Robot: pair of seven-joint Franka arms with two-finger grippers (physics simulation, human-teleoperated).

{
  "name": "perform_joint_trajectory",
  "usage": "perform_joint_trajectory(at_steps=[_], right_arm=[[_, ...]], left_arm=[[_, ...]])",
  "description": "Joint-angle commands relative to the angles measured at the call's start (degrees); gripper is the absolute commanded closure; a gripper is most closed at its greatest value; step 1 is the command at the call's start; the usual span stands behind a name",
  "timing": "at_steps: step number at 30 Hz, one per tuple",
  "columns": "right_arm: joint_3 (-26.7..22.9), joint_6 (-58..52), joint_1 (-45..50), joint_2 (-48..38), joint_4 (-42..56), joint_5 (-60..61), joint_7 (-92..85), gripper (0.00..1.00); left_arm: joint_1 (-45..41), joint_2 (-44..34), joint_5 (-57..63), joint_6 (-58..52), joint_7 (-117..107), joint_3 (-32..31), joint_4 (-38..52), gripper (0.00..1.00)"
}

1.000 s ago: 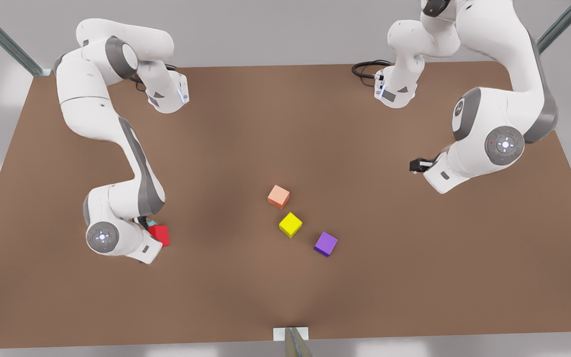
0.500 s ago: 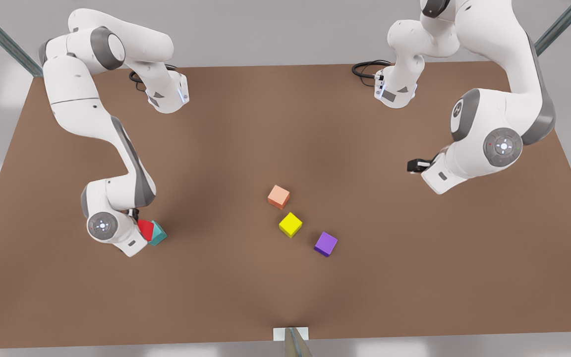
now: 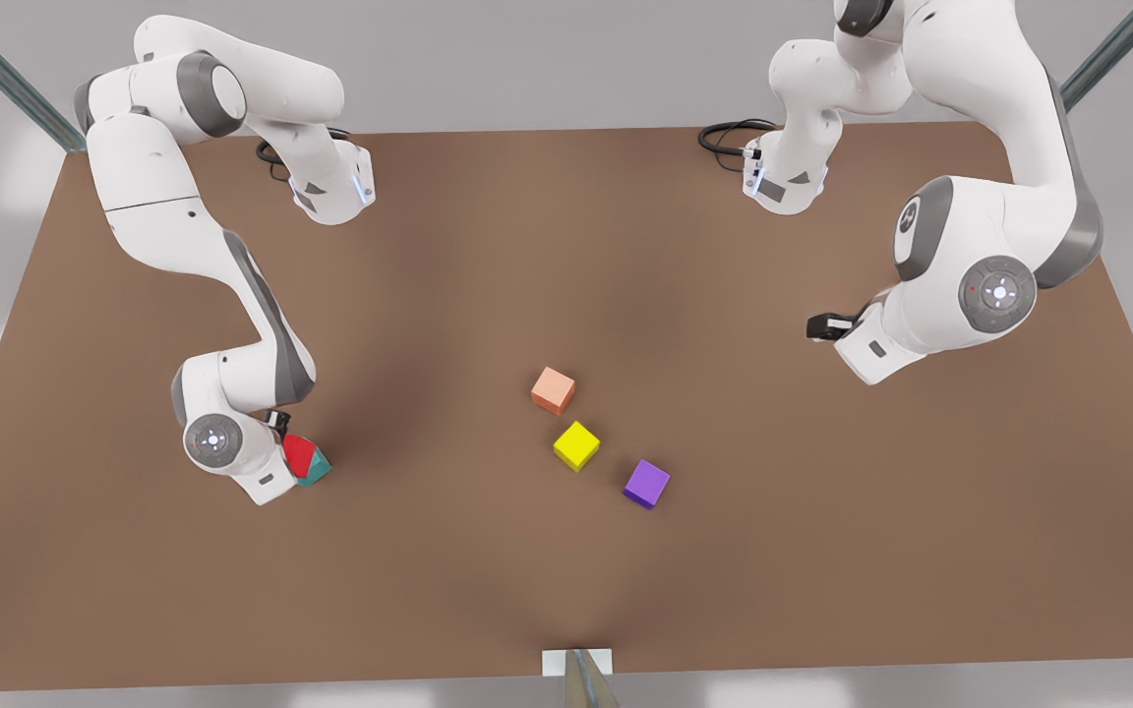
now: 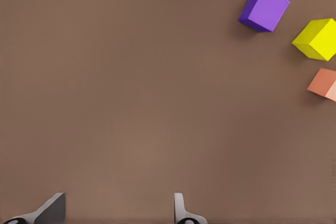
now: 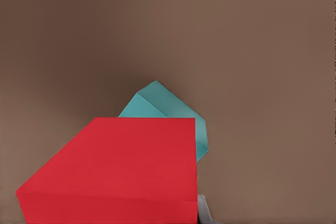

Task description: Pick up red wooden cube and pass to hand red wooden cube and place in blue wooden cube

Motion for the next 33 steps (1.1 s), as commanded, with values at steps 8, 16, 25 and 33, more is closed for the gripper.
perform_joint_trajectory(at_steps=[8,16,25,33], right_arm=[[0.2,0.2,0.3,0.4,0.5,0.0,6.4,0.00],[0.2,0.4,0.3,0.9,0.4,0.1,6.5,0.00],[1.3,0.0,0.1,0.3,0.9,0.1,6.0,0.00],[2.4,-3.2,-0.1,-3.1,1.1,3.1,5.9,0.00]], left_arm=[[-0.2,-0.2,0.3,-0.6,-0.2,0.0,0.2,0.00],[-0.1,-0.1,0.3,-2.0,-0.1,0.0,0.7,0.00],[0.1,0.0,0.3,-2.0,0.2,0.0,0.6,0.00],[0.1,0.0,0.2,-2.1,0.0,0.1,0.6,0.00]])
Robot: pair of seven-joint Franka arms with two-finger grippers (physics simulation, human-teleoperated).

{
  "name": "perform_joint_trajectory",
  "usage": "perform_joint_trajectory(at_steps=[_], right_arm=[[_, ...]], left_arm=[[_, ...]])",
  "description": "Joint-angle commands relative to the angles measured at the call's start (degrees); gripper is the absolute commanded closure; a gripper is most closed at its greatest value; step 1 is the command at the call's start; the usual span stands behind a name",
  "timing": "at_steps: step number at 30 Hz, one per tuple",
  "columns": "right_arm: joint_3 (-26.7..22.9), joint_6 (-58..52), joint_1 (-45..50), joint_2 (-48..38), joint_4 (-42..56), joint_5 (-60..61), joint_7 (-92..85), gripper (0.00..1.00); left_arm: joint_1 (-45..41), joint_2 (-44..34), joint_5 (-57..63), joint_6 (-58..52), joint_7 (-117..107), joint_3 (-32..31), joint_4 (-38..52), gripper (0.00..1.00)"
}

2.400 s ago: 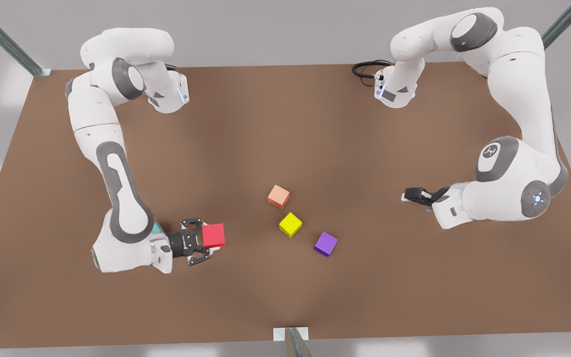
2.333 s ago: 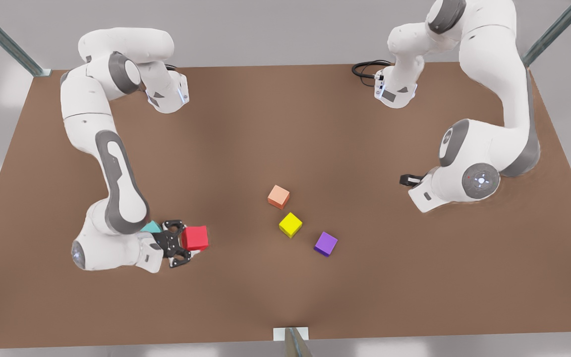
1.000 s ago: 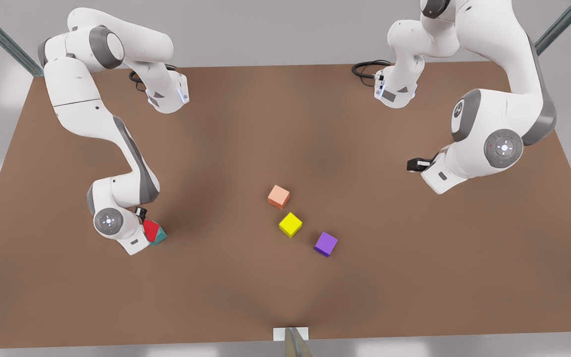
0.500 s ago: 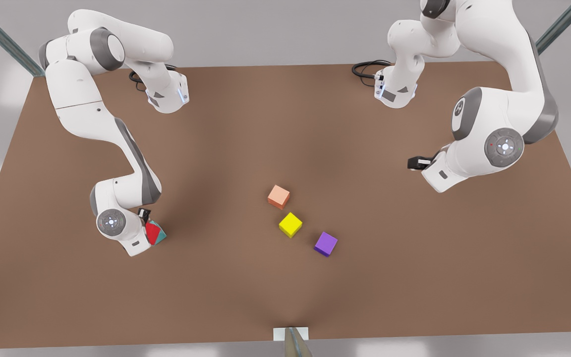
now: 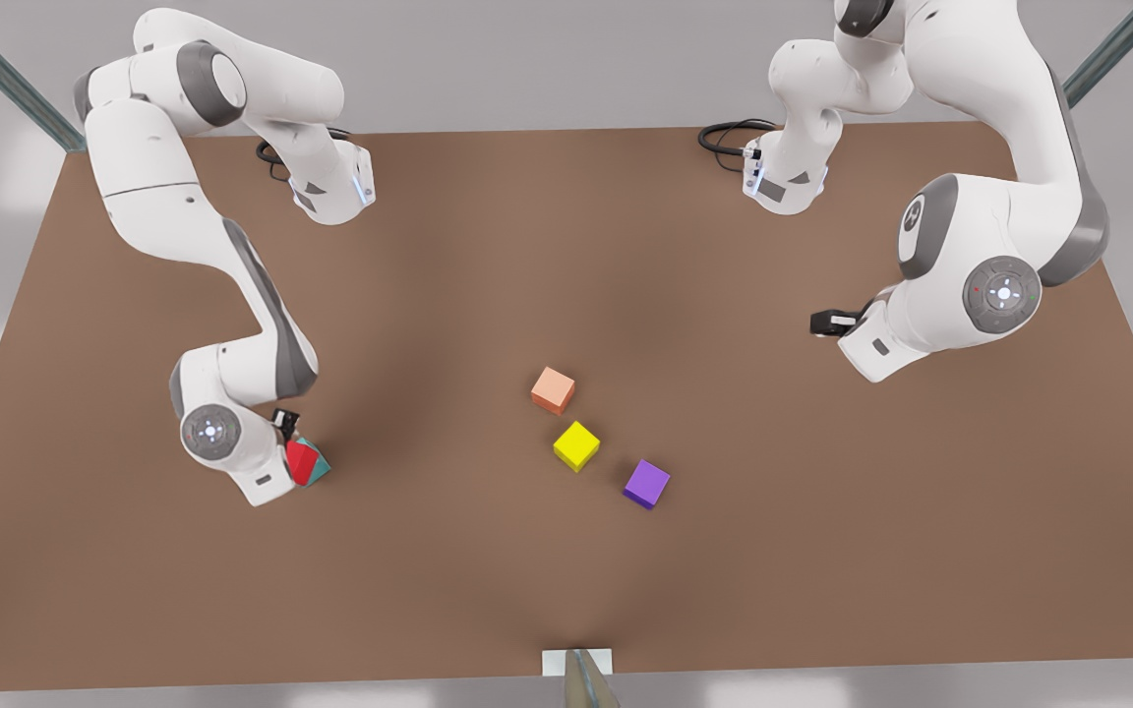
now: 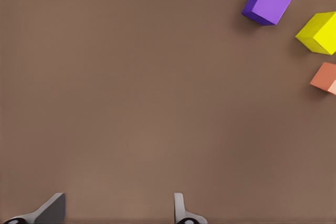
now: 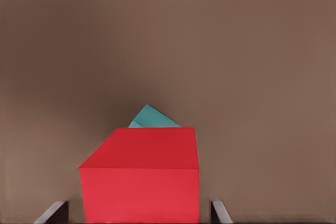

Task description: Pick up red wooden cube and pass to hand red wooden cube and place in blue wooden cube

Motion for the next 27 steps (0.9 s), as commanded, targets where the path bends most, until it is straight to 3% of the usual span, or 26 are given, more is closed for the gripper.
perform_joint_trajectory(at_steps=[1,5,7,9,10,14,16,18,27], right_arm=[[1.0,-4.4,0.1,-0.8,1.2,1.9,0.6,0.00],[1.1,-12.9,0.3,0.1,10.6,10.7,1.2,0.00],[1.1,-21.9,0.3,1.0,17.8,15.0,21.0,0.00],[1.1,-23.9,0.4,-0.8,18.7,14.1,48.4,0.00],[1.1,-24.0,0.4,-3.4,18.7,12.7,53.8,0.00],[-3.3,-34.5,-0.3,-15.1,18.7,12.6,54.7,0.00],[-3.6,-35.5,-3.9,-23.0,10.4,16.7,54.8,0.00],[-4.1,-35.8,-4.4,-24.0,9.6,16.8,55.5,0.00],[-4.3,-34.6,-5.1,-24.3,7.8,18.2,58.3,0.00]], left_arm=[[0.1,-0.1,0.1,-0.2,-0.1,0.0,0.0,0.00],[0.2,-0.4,0.0,-2.4,-0.2,-0.1,0.1,0.00],[0.3,-0.4,0.0,-3.4,-0.2,0.0,0.1,0.00],[0.1,-0.3,0.0,-3.4,0.0,-0.1,0.0,0.00],[-0.1,-0.2,0.1,-3.6,0.0,-0.1,0.0,0.00],[-0.4,-0.4,0.2,-6.7,-0.2,-0.8,0.5,0.00],[0.1,-0.5,0.1,-7.1,-0.3,-1.6,1.3,0.00],[-0.2,-1.1,0.1,-10.9,-0.4,-1.8,2.8,0.00],[0.8,0.3,0.2,-8.9,-0.2,-1.6,3.9,0.00]])
